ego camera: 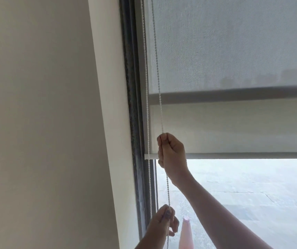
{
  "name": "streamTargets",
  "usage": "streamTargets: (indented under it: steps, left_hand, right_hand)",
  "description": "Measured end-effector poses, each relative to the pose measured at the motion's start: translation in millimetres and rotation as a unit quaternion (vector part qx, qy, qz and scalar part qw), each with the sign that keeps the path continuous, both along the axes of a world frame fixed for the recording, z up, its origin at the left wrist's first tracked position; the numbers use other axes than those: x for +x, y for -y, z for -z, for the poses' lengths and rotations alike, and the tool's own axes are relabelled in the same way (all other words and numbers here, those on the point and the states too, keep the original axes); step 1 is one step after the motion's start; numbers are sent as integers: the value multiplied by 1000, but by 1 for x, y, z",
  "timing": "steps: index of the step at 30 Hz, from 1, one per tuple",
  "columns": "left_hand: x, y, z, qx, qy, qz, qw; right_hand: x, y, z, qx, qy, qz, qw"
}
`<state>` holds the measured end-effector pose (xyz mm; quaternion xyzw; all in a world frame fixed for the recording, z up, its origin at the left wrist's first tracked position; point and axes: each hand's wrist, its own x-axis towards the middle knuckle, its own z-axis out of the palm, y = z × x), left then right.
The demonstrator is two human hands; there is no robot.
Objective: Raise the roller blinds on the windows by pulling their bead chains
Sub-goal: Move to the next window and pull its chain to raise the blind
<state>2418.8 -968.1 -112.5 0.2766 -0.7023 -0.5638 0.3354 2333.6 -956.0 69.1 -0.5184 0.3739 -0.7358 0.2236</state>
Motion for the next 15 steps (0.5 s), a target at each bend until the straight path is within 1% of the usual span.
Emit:
streamTargets:
  steps: [4,6,7,8,9,11,13,15]
  left_hand:
    - [10,-3,15,27,56,23,998]
    - [10,-2,9,35,106,14,994]
    - [9,0,-5,34,119,-5,992]
    - [9,1,-26,27,106,-22,994]
    - [8,4,-51,14,73,-34,997]
    - [7,10,-113,-19,-26,-42,999]
    - [4,12,-182,-61,-113,-22,992]
    - [0,11,-247,-107,-161,16,981]
  right_hand:
    - [-7,5,38,41,-27,44,998]
    - [-11,3,51,49,-34,59,996]
    - [-13,1,56,48,-36,68,996]
    - [-15,-1,60,46,-41,82,995]
    - [-16,-3,63,44,-47,101,993]
    - [-18,-5,69,46,-59,129,989]
    - [-18,-6,77,56,-62,118,989]
    - [-15,-7,86,66,-60,100,991]
